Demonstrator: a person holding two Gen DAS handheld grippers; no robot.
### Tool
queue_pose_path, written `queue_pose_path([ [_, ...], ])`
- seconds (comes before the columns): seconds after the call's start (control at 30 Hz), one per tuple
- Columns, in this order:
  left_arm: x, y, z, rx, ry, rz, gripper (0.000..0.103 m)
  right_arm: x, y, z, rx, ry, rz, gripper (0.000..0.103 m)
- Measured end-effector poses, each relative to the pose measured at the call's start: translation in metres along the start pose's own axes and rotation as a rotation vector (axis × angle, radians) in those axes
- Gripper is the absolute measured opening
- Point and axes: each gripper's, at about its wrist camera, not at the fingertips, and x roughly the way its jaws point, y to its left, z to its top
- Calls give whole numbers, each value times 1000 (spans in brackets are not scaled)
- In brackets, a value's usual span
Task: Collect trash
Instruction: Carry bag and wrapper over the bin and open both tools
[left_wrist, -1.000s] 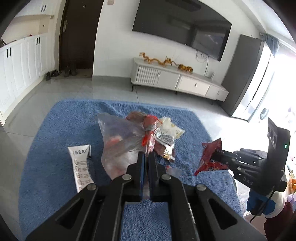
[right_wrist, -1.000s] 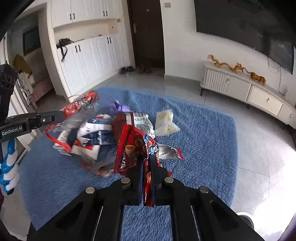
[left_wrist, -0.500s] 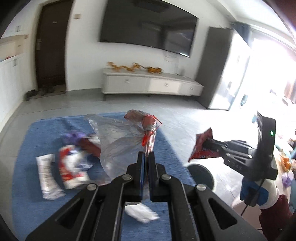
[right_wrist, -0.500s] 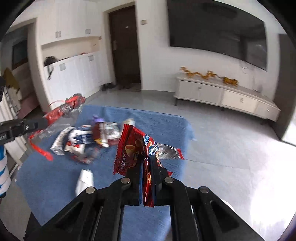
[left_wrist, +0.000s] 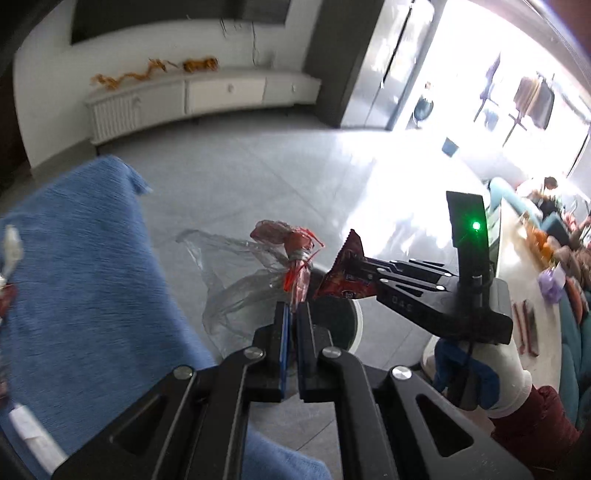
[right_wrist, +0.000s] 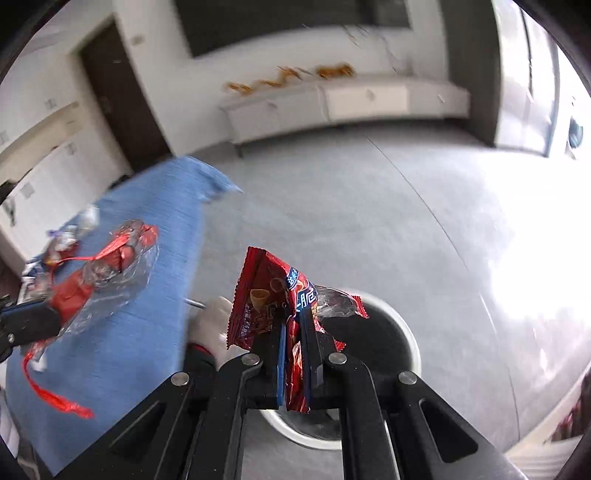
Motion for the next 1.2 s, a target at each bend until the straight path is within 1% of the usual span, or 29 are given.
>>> queue_pose_path([
  [0.13,54,-10,8,-3,96,13,3,29,-41,-17,83,64,-21,8],
  [0.2,76,-9,13,-12,136,13,3,39,-52,-23,112,84,-20,9],
  [0.27,92,-8,13,-28,167,-1,4,48,-63,-29,137,102,-27,10],
  [0.3,100,-8,16,-38,176,-7,6,54,-67,-31,151,115,-31,10],
  [0.33,105,-9,17,-42,183,-19,6,58,-72,-32,160,124,-35,12],
  [0.4,114,-11,17,-49,198,-49,6,65,-77,-36,178,142,-46,22],
  [0.43,118,-12,20,-53,207,-58,6,66,-80,-38,184,147,-51,29],
  [0.47,122,-12,20,-54,216,-68,6,67,-82,-39,189,149,-54,34],
  [0.53,126,-13,22,-59,223,-71,6,64,-86,-44,196,151,-62,38],
  [0.6,126,-11,21,-67,227,-71,6,66,-85,-43,199,150,-67,40],
  [0.73,112,-7,18,-72,206,-68,6,59,-79,-41,204,133,-72,40],
  [0.87,87,0,16,-67,156,-55,6,41,-76,-36,221,91,-69,41],
  [1.0,46,-1,11,-34,63,-22,6,16,-63,-27,215,31,-54,41],
  [1.1,11,0,7,-31,-11,-21,6,-10,-45,-15,199,-31,-38,41],
  [1.2,-27,5,1,-23,-83,-5,6,-45,-21,-5,168,-107,-12,45],
])
